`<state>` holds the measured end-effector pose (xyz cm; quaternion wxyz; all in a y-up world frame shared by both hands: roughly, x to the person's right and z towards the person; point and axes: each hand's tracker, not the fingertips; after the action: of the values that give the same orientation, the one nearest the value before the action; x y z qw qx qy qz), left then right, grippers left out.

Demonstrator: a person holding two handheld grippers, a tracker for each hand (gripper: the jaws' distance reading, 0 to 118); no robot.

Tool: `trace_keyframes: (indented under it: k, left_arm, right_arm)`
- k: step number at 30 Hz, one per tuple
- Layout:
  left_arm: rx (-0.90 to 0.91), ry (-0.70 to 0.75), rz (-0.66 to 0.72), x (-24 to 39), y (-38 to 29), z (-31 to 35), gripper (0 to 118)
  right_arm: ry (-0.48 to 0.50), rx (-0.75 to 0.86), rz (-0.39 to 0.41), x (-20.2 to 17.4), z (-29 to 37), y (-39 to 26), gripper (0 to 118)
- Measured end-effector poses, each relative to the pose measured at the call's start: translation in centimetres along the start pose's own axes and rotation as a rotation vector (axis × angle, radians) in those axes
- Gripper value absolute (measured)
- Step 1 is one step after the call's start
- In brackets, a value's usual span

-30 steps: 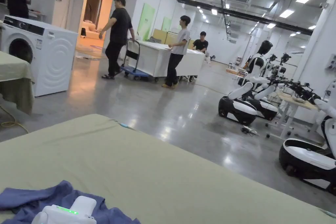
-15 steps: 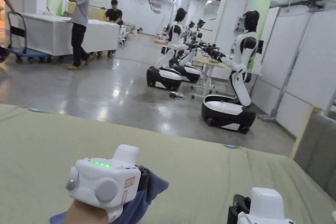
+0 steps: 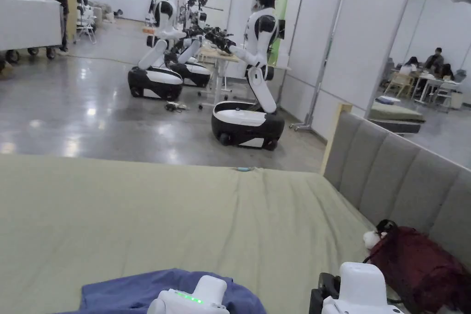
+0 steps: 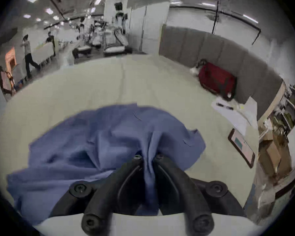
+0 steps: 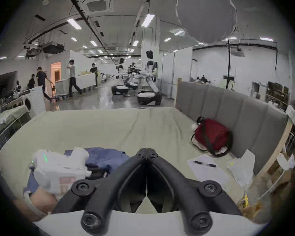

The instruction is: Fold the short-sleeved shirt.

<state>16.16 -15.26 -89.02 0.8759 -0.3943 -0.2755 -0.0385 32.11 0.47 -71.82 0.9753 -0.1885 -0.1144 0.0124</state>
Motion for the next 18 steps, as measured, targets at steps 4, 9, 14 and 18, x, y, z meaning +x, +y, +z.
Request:
trace_keyframes:
  k: [4,9,14,18]
  left_arm:
    - [0.071,0.069,-0.020,-0.1,-0.5,2.5,63]
    - [0.342,0.088,-0.016,-0.9,-2.5,13.7,118]
    - [0.569,0.256,-0.019,-5.6,-6.5,25.9,118]
    - [0.631,0.496,-0.015,-10.1,-11.0,32.7,118]
  right_arm:
    - [0.021,0.006,0.002,-0.9,0.2,0.0,4]
    - [0.084,0.056,0.025,-4.5,2.3,0.6,4]
    - [0.174,0.121,0.063,-9.9,4.9,0.6,4]
    - [0.266,0.168,0.016,-14.3,5.5,-0.2,4]
